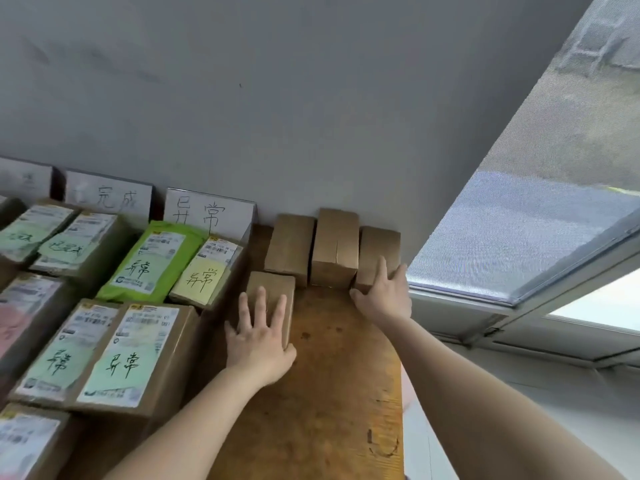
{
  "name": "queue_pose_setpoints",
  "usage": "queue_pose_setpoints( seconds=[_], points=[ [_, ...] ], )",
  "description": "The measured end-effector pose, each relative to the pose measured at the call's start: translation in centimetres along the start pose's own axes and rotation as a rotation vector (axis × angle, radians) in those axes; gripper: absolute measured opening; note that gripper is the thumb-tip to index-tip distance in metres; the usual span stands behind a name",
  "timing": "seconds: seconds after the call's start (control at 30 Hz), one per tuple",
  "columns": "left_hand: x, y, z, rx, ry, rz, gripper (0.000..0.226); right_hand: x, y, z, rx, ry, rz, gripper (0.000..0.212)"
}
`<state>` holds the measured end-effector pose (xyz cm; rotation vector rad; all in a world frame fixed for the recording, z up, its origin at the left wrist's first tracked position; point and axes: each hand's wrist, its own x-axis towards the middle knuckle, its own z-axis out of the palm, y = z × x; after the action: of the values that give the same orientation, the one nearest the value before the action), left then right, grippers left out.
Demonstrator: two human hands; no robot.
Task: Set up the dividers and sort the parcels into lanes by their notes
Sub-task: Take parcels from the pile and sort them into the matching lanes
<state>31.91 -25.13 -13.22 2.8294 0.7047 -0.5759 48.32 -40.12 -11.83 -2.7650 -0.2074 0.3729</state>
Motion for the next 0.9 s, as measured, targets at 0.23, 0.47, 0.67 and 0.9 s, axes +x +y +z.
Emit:
queue_pose_setpoints(
  seconds=[0.23, 0.47, 0.67, 0.9],
  points=[
    [0.3, 0.2, 0.1, 0.025, 0.008, -0.015, 0.088, 2.2, -0.6, 1.5, 0.024, 0.063, 0.098, 0.074],
    [0.0, 0.0, -0.3, 0.022, -0.019, 0.001, 0.087, -2.7, 0.6, 2.3, 0.074, 0.106, 0.138, 0.072],
    [-2.5, 0.2, 0.9, -0.046, 0.025, 0.072, 0.088, -11.0, 2.3, 3.2, 0.129, 0.112, 0.153, 0.072],
    [-7.7, 0.4, 1.9, -0.415, 0.069, 0.144, 0.088, -17.9, 2.2, 3.5, 1.086, -0.055, 0.265, 0.069]
  ],
)
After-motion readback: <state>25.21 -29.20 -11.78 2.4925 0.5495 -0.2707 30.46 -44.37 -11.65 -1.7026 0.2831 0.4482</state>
